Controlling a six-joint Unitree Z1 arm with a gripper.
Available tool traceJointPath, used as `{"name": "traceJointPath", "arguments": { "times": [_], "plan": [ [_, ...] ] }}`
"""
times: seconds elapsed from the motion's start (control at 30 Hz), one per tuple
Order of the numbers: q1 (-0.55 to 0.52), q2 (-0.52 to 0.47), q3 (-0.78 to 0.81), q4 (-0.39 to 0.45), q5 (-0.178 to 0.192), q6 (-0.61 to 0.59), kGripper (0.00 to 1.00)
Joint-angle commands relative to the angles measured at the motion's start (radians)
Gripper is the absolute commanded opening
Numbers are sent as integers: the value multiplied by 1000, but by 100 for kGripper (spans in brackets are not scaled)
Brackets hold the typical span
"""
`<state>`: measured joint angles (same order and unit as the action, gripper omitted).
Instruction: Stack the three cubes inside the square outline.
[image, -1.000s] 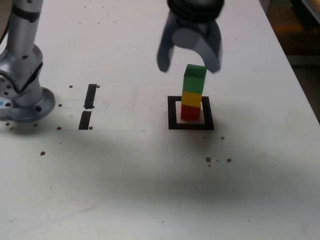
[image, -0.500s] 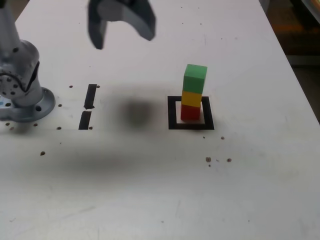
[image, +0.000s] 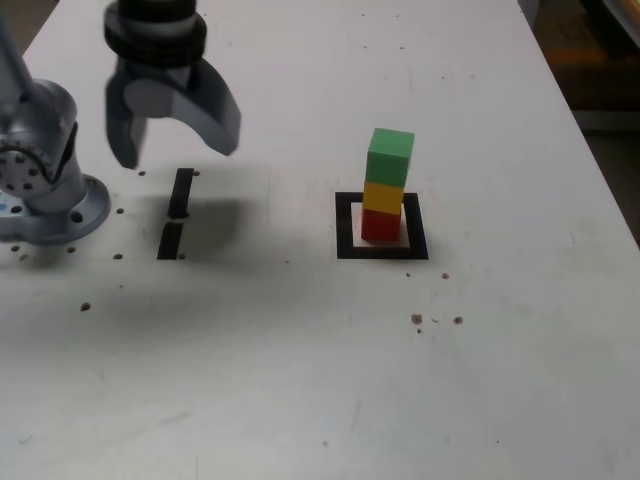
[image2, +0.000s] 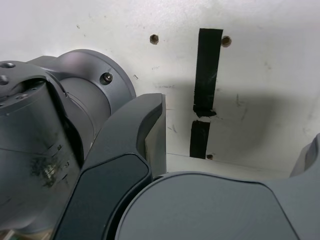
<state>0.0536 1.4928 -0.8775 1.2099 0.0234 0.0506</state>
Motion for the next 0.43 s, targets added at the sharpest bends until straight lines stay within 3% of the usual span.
{"name": "traceJointPath", "arguments": {
  "times": [0.0,0.4],
  "plan": [
    [-1,17,20,-8,-2,2,100],
    [12,49,104,-71,1,22,100]
  ]
}}
